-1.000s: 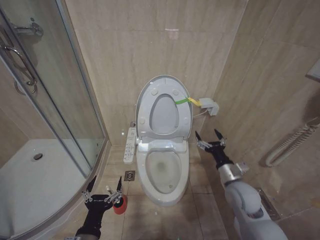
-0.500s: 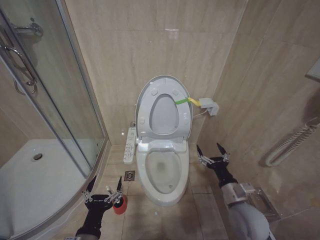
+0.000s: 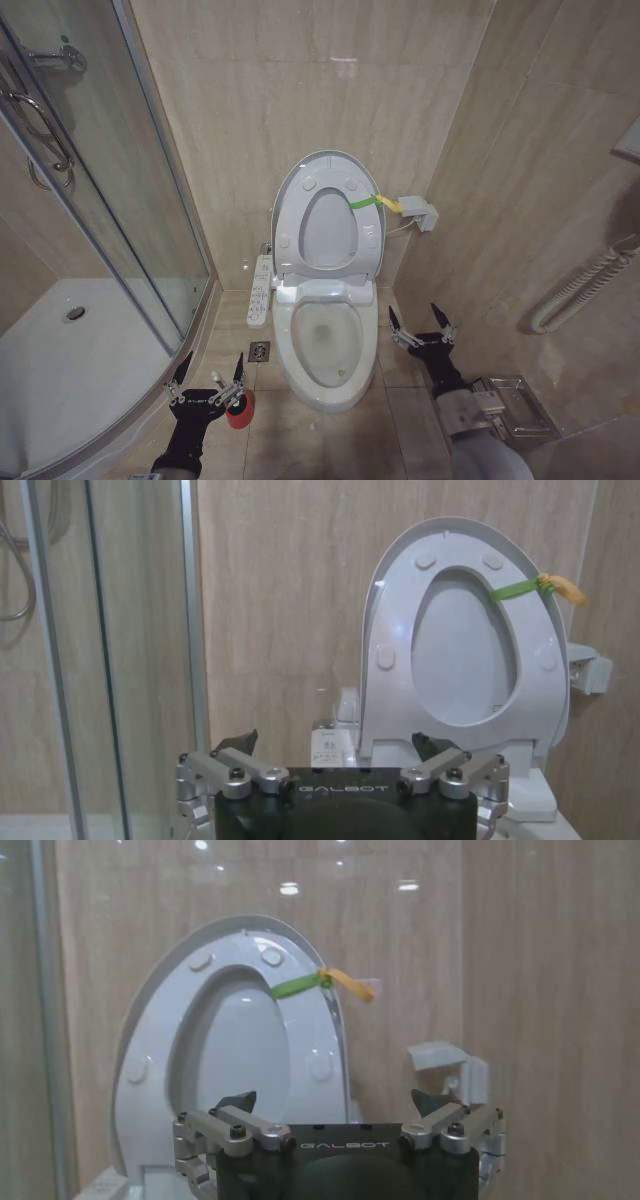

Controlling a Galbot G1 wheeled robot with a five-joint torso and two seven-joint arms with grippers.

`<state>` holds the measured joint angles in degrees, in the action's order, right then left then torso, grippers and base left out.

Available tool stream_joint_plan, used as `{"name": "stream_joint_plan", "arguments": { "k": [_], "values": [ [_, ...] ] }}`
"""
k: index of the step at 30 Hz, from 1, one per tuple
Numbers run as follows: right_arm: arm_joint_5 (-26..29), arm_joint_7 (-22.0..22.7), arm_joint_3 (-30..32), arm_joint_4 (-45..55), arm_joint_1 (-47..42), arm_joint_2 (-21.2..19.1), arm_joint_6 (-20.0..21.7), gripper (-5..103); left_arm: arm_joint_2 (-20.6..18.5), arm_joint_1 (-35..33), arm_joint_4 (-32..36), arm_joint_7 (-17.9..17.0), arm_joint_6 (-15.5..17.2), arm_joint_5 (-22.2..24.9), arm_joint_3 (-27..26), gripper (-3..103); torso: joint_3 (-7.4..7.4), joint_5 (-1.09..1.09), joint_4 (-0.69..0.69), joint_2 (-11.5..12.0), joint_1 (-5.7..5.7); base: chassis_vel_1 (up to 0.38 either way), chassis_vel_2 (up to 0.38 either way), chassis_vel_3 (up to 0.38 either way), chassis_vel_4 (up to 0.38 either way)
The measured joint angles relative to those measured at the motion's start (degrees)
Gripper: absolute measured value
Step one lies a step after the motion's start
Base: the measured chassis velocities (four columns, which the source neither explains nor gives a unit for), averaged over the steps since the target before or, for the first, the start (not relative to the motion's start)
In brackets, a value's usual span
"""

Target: Open the toilet lid, clean the toilet bowl with a toilet brush, close the toilet lid, and flush.

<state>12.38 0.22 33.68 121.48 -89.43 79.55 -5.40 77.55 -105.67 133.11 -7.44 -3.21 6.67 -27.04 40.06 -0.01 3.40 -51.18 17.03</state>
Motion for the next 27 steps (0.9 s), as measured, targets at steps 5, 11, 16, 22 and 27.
{"name": "stream_joint_plan", "arguments": {
  "k": [5, 11, 16, 22, 27],
  "values": [
    [-0.4, 0.8, 0.0, 0.0, -2.4, 1.0, 0.0, 100, 0.0, 0.0, 0.0, 0.0, 0.0, 0.0, 0.0, 100, 0.0, 0.0, 0.01, 0.0, 0.0, 0.0, 0.0, 0.0, 0.0],
    [-0.6, 1.0, 0.1, 0.3, -3.1, 1.9, -0.2, 100, 0.0, 0.0, 0.0, 0.0, 0.0, 0.0, 0.0, 100, 0.0, 0.0, 0.0, 0.0, 0.0, 0.0, 0.0, 0.0, 0.0],
    [-0.3, 0.3, 1.1, 0.6, -4.2, 1.8, -0.6, 100, 0.0, 0.0, 0.0, 0.0, 0.0, 0.0, 0.0, 100, 0.0, 0.0, 0.0, 0.0, 0.0, 0.0, 0.0, 0.0, 0.0],
    [-0.9, -1.2, 2.1, -0.4, -7.5, 1.9, -4.1, 100, 0.0, 0.0, 0.0, 0.0, 0.0, 0.0, 0.0, 100, 0.0, 0.02, 0.0, 0.0, 0.0, 0.0, 0.0, 0.0, 0.0],
    [-0.5, -1.8, 2.9, -0.5, -9.9, 2.0, -5.8, 100, 0.0, 0.0, 0.0, 0.0, 0.0, 0.0, 0.0, 100, 0.0, 0.0, 0.01, 0.0, 0.0, 0.0, 0.0, 0.0, 0.0]
  ]
}}
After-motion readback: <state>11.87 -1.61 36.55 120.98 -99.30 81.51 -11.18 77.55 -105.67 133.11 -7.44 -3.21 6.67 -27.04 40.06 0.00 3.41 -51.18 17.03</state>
